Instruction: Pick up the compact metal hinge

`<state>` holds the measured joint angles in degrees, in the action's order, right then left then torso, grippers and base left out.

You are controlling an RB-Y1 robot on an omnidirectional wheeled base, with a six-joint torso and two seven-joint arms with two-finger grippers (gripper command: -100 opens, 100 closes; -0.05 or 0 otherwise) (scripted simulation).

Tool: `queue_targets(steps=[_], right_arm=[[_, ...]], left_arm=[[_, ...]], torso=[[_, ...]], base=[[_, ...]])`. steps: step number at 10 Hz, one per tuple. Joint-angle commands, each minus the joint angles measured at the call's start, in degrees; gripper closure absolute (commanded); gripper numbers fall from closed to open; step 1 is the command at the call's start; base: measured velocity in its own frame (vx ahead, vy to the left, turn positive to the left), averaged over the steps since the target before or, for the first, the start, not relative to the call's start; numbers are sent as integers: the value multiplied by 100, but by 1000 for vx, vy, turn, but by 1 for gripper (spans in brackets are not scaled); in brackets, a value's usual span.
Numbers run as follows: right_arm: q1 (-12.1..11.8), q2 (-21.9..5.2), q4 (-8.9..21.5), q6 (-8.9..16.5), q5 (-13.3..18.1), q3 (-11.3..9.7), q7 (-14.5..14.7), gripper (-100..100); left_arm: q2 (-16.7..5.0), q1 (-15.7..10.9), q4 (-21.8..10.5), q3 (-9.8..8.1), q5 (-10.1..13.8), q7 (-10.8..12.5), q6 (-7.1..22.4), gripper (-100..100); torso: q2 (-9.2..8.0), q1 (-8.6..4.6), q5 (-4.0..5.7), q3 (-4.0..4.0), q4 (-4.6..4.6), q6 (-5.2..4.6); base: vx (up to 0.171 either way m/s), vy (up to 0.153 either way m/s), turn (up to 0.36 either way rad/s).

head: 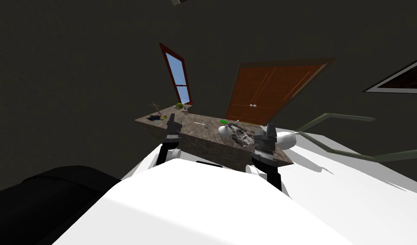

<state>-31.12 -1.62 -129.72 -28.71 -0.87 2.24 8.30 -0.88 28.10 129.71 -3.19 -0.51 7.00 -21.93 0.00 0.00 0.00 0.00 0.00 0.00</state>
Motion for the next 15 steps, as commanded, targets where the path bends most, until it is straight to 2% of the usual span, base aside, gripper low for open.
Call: queue_targets(steps=[1, 5, 7, 8, 9, 10, 12, 13, 14, 15], right_arm=[[0, 0, 0, 0, 0, 0, 0, 0], [0, -1, 0, 0, 0, 1, 0, 0], [0, -1, 0, 0, 0, 1, 0, 0], [0, -1, 0, 0, 0, 1, 0, 0], [0, -1, 0, 0, 0, 0, 0, 0], [0, 0, 0, 0, 0, 0, 0, 0], [0, 0, 0, 0, 0, 0, 0, 0], [0, 0, 0, 0, 0, 0, 0, 0], [0, 0, 0, 0, 0, 0, 0, 0], [0, 0, 0, 0, 0, 0, 0, 0]], left_arm=[[-264, -183, -130, 4, 59, 2, 150, -100], [-806, -771, -601, 20, 256, 6, 660, -100], [-1112, -1209, -956, 32, 394, 6, 993, -100], [-1112, -1279, -956, 32, 394, 6, 1062, -100], [-1266, -1478, -1162, 39, 471, 5, 1255, -100], [-1266, -1536, -1162, 39, 471, 5, 1280, -100], [-1566, -1959, -1570, 57, 634, 0, 1659, -100], [-1566, -2095, -1628, 57, 634, 0, 1759, -100], [-1708, -2260, -1815, 67, 720, -4, 1965, -100], [-1708, -2393, -1888, 67, 720, -4, 2016, -100]], torso=[[0, 0, 0, 0, 0, 0], [7, 21, -5, -4, 2, 0], [7, 21, -5, -4, 2, 0], [6, 24, -5, -4, 2, 0], [5, 18, -4, -3, 1, 0], [5, 16, -4, -3, 1, 0], [4, 11, -3, -3, 1, 0], [5, 15, -4, -3, 2, 1], [6, 12, -3, -4, 1, 0], [5, 13, -3, -3, 1, 1]], base=[[5, 19, 29], [9, 43, 24], [6, 51, 35], [7, 39, 4], [3, 37, 16], [3, 25, 8], [4, 30, 28], [10, 32, 9], [5, 31, 13], [3, 28, 8]])
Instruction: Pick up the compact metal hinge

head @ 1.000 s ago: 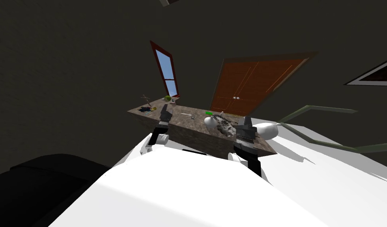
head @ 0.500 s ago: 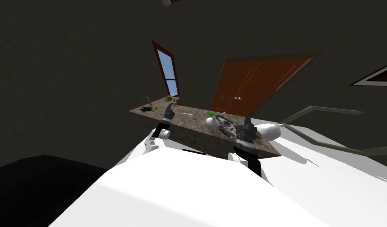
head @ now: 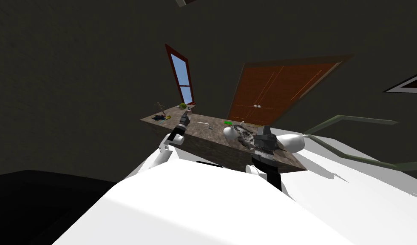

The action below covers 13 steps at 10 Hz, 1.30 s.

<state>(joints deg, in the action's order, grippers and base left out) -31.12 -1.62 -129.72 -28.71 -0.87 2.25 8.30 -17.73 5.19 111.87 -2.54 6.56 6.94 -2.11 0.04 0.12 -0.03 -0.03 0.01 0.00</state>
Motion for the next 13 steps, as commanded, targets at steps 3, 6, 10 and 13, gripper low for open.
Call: queue_targets(steps=[3, 6, 10, 13], right_arm=[[0, 0, 0, 0, 0, 0, 0, 0], [0, 0, 0, 0, 0, 0, 0, 0], [0, 0, 0, 0, 0, 0, 0, 0], [0, 0, 0, 0, 0, 0, 0, 0]], left_arm=[[-287, -595, -551, 24, 187, -11, 565, -100], [-405, -1049, -984, 37, 275, -20, 867, -100], [-606, -1704, -1641, 65, 449, -43, 1453, -100], [-753, -2235, -2167, 96, 614, -73, 1962, -100]], torso=[[0, -1, 0, 0, 0, 0], [1, -3, 1, 0, 0, 1], [-2, -7, 2, 1, 0, 0], [-1, -9, 1, 0, 0, 1]], base=[[5, 30, 12], [4, 20, 5], [2, 16, 1], [3, 10, -6]])
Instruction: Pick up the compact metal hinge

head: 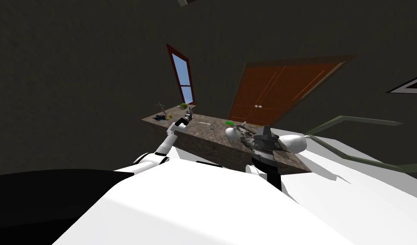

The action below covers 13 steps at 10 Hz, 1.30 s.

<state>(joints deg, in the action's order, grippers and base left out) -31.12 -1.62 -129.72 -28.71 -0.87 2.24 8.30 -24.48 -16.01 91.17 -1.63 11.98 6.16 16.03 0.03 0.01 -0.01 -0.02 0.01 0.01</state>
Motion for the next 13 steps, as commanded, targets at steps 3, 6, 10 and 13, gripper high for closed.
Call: queue_targets(steps=[3, 6, 10, 13], right_arm=[[0, 0, 0, 0, 0, 0, 0, 0], [0, 0, 0, 0, 0, 0, 0, 0], [0, 0, 0, 0, 0, 0, 0, 0], [0, 0, 0, 0, 0, 0, 0, 0]], left_arm=[[-129, -562, -606, 23, 150, -14, 534, -100], [-166, -880, -1028, 40, 225, -35, 832, -100], [-199, -1494, -1710, 78, 363, -82, 1419, -100], [-197, -1788, -2205, 98, 426, -109, 1705, -100]], torso=[[-1, -2, 0, 1, 0, 0], [-2, -5, 1, 1, 0, 1], [-2, -8, 2, 1, 0, 0], [-2, -10, 2, 1, 0, -1]], base=[[2, 1, -8], [1, -1, -11], [2, -9, -23], [2, -11, -19]])
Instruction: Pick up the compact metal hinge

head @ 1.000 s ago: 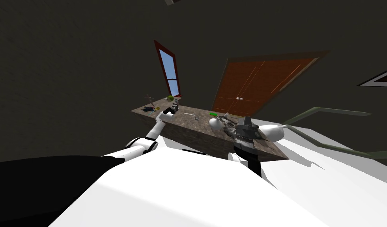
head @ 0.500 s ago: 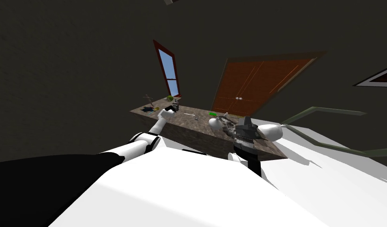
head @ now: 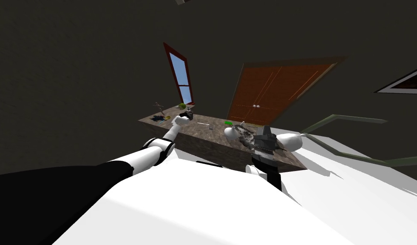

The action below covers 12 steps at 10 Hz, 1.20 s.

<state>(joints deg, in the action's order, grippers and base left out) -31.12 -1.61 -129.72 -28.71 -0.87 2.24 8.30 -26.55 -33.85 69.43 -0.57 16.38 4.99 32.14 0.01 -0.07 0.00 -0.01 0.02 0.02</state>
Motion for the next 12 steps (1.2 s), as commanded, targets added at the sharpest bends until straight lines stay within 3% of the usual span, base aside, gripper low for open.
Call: queue_targets(steps=[1, 2, 3, 5, 6, 8, 9, 12], right_arm=[[0, 0, 0, 0, 0, 0, 0, 0], [0, 0, 0, 0, 0, 0, 0, 0], [0, 0, 0, 0, 0, 0, 0, 0], [0, 0, 0, 0, 0, 0, 0, 0], [0, 0, 0, 0, 0, 0, 0, 0], [0, 0, 0, 0, 0, 0, 0, 0], [0, 0, 0, 0, 0, 0, 0, 0], [0, 0, 0, 0, 0, 0, 0, 0]], left_arm=[[23, -286, -286, 12, 44, -20, 286, -100], [23, -289, -430, 12, 44, -20, 374, -100], [48, -557, -637, 32, 98, -49, 570, -100], [48, -562, -827, 32, 98, -49, 646, -100], [83, -804, -1001, 53, 147, -79, 910, -100], [83, -824, -1222, 53, 147, -79, 910, -100], [129, -1074, -1459, 73, 192, -110, 1163, -100], [183, -1311, -1992, 93, 233, -142, 1406, -100]], torso=[[0, 0, 0, 0, 0, 0], [1, -4, 1, 0, -1, -3], [0, -3, 1, 0, 0, 0], [-1, -4, 1, 1, 0, 1], [-1, 0, 0, 1, 0, 1], [-1, -5, 1, 0, 0, 0], [-1, 0, 0, 1, 0, 1], [1, -10, 3, 0, 0, -2]], base=[[4, -20, -43], [4, -18, -25], [0, -26, -40], [4, -16, -12], [2, -22, -50], [4, -18, -15], [2, -21, -49], [7, -29, -41]])
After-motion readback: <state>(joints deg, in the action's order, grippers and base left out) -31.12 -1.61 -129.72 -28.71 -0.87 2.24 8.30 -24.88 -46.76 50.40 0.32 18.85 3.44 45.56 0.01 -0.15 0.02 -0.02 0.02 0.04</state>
